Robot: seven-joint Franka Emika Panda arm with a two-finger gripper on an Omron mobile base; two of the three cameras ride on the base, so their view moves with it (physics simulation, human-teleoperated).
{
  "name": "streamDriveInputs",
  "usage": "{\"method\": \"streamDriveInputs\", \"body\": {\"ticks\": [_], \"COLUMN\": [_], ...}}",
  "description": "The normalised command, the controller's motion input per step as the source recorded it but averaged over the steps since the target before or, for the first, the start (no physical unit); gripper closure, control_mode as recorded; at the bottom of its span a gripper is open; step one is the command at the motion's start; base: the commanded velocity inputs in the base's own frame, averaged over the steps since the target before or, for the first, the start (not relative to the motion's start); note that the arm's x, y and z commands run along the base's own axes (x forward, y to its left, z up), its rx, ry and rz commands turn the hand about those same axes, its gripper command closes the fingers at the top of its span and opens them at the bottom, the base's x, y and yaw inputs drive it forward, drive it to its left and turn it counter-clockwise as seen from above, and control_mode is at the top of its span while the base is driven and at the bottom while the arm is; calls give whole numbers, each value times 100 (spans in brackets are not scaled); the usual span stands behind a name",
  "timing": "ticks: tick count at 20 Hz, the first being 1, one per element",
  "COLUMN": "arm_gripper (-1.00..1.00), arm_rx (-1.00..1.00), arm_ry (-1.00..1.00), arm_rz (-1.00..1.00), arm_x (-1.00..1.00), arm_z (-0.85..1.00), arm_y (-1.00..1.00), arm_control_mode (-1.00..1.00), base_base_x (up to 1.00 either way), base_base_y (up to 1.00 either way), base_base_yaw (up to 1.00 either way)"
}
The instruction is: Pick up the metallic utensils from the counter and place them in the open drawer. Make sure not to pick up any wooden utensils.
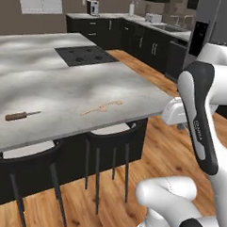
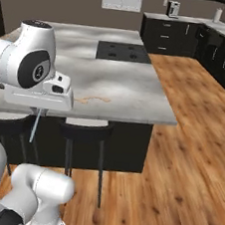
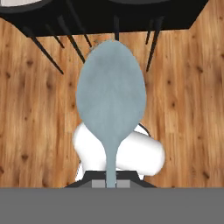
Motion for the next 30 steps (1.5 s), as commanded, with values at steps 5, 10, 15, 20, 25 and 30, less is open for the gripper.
{"method": "streamDriveInputs", "body": {"ticks": [5,10,15,20,25,30], "arm_gripper": [100,100,100,100,100,100], "arm_rx": [0,0,0,0,0,0], "arm_ry": [0,0,0,0,0,0], "arm_rz": [0,0,0,0,0,0], "arm_x": [0,0,0,0,0,0], "arm_z": [0,0,0,0,0,0], "arm_y": [0,0,0,0,0,0], "arm_control_mode": [100,100,100,100,100,100], "base_base_x": [51,90,80,80,66,73], "base_base_y": [-100,-100,-100,-100,-100,-100], "base_base_yaw": [-19,0,14,24,30,33]}}
